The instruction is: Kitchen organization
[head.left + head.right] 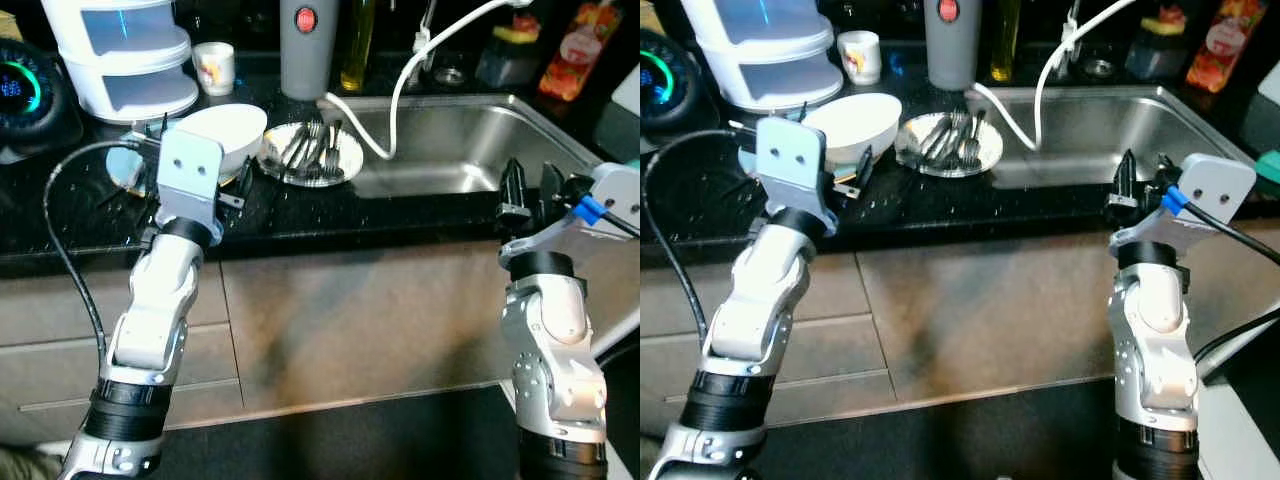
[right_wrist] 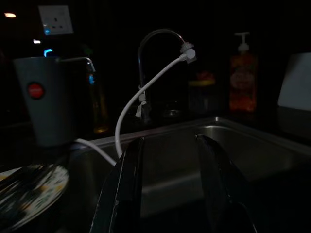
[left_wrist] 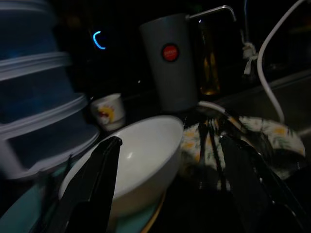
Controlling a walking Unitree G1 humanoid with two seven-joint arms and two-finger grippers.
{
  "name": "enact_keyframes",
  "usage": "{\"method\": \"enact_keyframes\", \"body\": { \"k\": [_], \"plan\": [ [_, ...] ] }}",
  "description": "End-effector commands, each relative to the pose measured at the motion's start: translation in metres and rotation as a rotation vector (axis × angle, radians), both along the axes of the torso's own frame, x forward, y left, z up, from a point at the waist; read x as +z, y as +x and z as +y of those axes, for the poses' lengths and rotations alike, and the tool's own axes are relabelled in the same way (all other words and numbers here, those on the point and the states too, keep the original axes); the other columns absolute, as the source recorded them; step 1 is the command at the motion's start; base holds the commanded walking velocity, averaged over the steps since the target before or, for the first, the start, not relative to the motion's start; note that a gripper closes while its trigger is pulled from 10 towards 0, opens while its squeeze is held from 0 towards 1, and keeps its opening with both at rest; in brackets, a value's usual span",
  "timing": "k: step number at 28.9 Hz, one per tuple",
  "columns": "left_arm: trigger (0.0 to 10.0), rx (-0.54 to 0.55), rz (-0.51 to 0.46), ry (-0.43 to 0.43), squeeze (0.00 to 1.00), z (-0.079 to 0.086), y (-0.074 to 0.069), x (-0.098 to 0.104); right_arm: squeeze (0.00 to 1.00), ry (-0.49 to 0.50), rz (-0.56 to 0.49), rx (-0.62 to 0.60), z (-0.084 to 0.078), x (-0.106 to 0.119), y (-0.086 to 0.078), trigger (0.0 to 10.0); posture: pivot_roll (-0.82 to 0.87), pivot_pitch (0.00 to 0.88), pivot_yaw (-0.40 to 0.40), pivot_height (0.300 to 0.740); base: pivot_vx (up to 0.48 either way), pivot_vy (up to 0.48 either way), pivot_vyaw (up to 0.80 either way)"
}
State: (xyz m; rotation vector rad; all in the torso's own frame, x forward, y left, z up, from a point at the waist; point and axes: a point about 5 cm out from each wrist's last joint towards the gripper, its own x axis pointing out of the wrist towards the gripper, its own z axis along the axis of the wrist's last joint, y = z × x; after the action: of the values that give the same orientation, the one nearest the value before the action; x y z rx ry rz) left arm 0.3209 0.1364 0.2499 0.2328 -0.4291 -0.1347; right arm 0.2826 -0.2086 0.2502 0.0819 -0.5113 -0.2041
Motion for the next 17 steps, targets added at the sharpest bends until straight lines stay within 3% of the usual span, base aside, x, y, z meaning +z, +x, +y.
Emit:
{"method": "enact_keyframes", "body": {
  "k": [1, 17],
  "plan": [
    [10.0, 0.005, -0.006, 0.017, 0.00, 0.001, -0.002, -0.001, 0.00, -0.003, -0.004, 0.001, 0.000, 0.002, -0.001, 10.0, 0.00, 0.030, -0.002, 0.740, 0.401, 0.000, 0.00],
    [10.0, -0.053, -0.076, 0.081, 0.00, -0.012, -0.009, 0.008, 0.00, -0.003, 0.004, 0.000, 0.000, 0.000, -0.001, 10.0, 0.00, 0.023, 0.002, 0.740, 0.356, 0.000, 0.00]
  ]
}}
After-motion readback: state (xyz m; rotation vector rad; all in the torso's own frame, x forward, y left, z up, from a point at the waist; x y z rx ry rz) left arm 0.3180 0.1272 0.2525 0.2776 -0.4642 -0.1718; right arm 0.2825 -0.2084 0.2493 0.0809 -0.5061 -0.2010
